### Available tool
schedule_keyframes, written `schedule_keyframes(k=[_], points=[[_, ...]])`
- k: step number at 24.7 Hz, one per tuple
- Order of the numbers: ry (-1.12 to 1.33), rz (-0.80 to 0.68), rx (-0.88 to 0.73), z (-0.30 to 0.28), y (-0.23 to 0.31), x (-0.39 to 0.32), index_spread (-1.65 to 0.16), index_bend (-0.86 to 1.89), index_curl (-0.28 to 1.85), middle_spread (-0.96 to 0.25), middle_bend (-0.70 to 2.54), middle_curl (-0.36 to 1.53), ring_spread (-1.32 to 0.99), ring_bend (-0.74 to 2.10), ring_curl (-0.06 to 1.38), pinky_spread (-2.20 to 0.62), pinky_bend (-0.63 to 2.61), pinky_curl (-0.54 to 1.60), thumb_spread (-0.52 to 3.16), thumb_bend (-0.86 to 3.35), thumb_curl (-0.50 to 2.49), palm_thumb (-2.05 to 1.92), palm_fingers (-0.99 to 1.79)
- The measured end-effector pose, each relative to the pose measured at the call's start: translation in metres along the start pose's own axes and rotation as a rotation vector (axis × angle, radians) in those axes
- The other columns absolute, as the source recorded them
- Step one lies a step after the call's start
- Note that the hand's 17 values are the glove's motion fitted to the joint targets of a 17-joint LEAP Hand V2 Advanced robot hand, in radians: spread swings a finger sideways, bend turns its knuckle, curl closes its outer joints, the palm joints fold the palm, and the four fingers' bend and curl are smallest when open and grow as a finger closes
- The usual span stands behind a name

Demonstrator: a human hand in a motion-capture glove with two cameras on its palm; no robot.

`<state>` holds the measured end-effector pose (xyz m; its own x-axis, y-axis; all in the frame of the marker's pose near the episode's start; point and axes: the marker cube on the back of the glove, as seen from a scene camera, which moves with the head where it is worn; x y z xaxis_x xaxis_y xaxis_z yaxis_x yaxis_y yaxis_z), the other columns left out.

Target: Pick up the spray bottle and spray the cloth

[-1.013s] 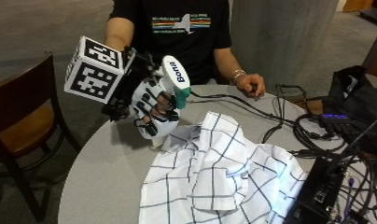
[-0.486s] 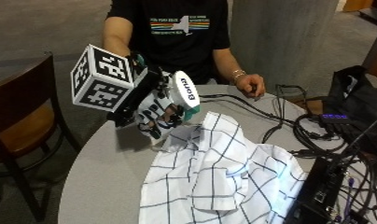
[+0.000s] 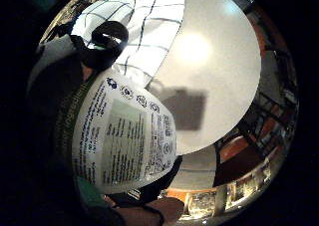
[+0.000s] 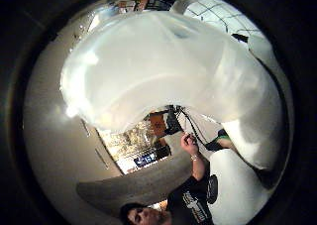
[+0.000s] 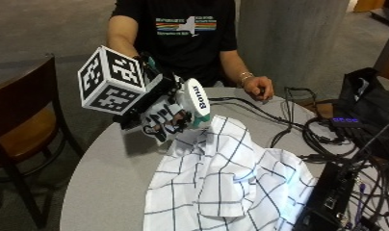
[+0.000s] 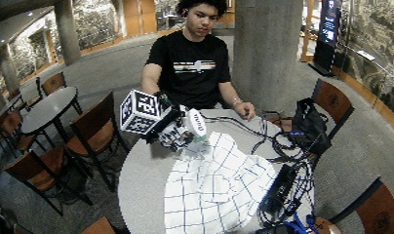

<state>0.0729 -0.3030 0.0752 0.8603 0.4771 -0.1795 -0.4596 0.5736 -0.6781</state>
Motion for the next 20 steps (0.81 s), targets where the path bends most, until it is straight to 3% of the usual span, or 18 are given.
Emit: schedule_keyframes(k=[20], points=[[0.042,0.018,-0.035,0.0059,0.0049,-0.0073,-0.20,0.30,0.63,-0.09,0.53,0.52,-0.16,0.43,0.42,0.29,0.14,0.21,0.14,-0.03,0.80,1.06,1.16]])
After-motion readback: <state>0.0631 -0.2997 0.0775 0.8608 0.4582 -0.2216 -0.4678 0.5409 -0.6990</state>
